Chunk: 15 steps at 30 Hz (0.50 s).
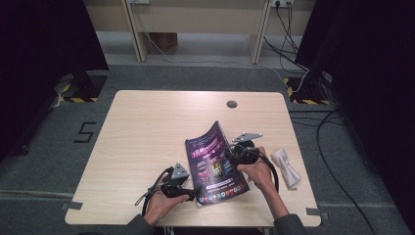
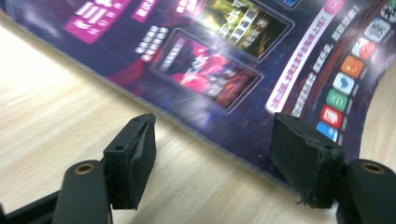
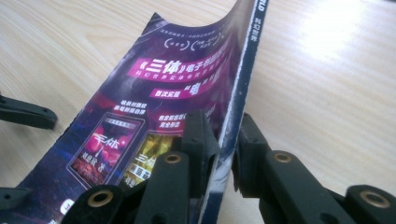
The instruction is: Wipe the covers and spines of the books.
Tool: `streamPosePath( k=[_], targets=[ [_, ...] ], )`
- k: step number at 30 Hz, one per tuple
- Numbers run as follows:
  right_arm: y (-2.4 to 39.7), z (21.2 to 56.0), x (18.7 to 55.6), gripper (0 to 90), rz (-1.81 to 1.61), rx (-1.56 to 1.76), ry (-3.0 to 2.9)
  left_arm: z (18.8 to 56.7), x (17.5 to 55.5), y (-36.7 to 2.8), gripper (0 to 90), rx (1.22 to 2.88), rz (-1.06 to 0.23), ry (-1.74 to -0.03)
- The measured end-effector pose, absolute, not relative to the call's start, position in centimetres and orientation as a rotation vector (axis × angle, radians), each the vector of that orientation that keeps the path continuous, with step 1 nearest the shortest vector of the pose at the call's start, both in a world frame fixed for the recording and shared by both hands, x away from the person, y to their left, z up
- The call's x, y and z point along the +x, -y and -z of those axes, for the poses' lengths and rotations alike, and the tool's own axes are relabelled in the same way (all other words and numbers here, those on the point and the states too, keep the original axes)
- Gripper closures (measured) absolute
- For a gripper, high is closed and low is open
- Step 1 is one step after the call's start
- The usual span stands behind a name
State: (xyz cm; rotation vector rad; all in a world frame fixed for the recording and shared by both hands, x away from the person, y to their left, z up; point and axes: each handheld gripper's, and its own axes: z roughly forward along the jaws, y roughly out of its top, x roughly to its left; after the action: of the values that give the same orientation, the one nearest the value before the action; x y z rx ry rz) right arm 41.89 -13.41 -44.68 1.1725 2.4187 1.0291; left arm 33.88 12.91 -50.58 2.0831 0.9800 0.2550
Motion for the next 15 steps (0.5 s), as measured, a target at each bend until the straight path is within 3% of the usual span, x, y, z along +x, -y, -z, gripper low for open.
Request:
streamPosePath(
  k=[9,15],
  targets=[
    [11.8,41.5,43.5,82.6,-0.846,1.072,-2.463,50.4,34.0,-17.2,30.5,2.046,-0.239,-1.059],
    [10.5,39.3,44.4,84.0,-0.726,0.971,-2.458,50.3,33.9,-17.4,31.1,2.038,-0.233,-1.057]
  ],
)
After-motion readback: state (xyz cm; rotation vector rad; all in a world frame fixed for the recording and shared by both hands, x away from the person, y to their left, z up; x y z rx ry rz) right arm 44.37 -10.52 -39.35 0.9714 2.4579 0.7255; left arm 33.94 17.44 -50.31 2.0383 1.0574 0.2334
